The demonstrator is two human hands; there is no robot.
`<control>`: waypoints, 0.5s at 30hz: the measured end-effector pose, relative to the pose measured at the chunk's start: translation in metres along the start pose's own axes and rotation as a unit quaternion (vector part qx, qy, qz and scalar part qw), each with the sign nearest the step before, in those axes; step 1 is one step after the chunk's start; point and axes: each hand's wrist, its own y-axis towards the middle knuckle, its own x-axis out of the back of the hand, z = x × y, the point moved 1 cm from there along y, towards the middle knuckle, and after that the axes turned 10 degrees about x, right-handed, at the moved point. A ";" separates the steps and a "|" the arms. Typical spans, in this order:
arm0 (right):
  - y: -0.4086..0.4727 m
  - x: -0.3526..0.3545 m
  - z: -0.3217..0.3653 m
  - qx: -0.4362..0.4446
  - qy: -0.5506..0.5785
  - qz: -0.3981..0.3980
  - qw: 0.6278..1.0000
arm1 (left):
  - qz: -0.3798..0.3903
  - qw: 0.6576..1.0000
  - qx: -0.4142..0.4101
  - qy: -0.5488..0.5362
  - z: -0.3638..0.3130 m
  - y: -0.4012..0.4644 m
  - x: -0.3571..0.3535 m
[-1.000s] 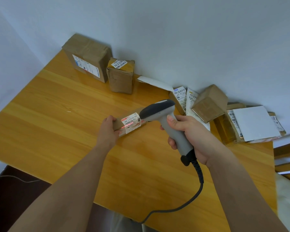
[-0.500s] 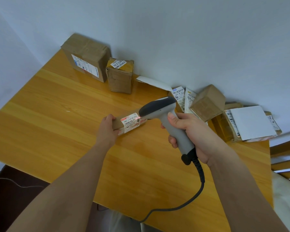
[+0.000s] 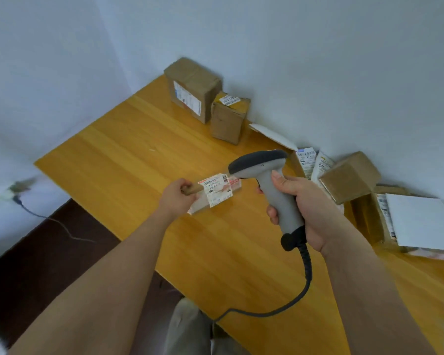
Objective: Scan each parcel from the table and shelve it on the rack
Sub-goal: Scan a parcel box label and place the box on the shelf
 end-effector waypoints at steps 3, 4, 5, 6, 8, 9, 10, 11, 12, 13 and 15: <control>-0.014 -0.021 -0.001 0.006 -0.006 0.043 0.999 | -0.007 0.988 0.082 -0.131 0.031 -0.035 0.027; -0.020 -0.032 -0.001 0.007 -0.007 0.054 0.998 | -0.016 0.977 0.111 -0.181 0.042 -0.050 0.038; -0.026 -0.044 -0.002 0.008 -0.009 0.067 0.998 | -0.028 0.963 0.134 -0.234 0.053 -0.066 0.050; -0.032 -0.058 -0.003 0.012 -0.017 0.085 0.996 | -0.040 0.947 0.150 -0.281 0.064 -0.082 0.063; -0.048 -0.090 -0.005 0.022 -0.045 0.131 0.990 | -0.063 0.919 0.166 -0.353 0.087 -0.118 0.092; -0.057 -0.107 -0.007 0.028 -0.057 0.157 0.986 | -0.075 0.907 0.168 -0.378 0.098 -0.138 0.108; -0.067 -0.125 -0.010 0.034 -0.064 0.182 0.981 | -0.087 0.899 0.169 -0.394 0.112 -0.158 0.124; -0.078 -0.142 -0.014 0.040 -0.069 0.207 0.975 | -0.100 0.892 0.170 -0.408 0.124 -0.179 0.139; -0.089 -0.159 -0.017 0.045 -0.075 0.232 0.969 | -0.118 0.883 0.173 -0.420 0.138 -0.197 0.153; -0.101 -0.176 -0.021 0.051 -0.081 0.256 0.962 | -0.138 0.874 0.176 -0.432 0.153 -0.218 0.166; -0.129 -0.212 -0.030 0.059 -0.095 0.299 0.948 | -0.174 0.854 0.180 -0.455 0.187 -0.260 0.190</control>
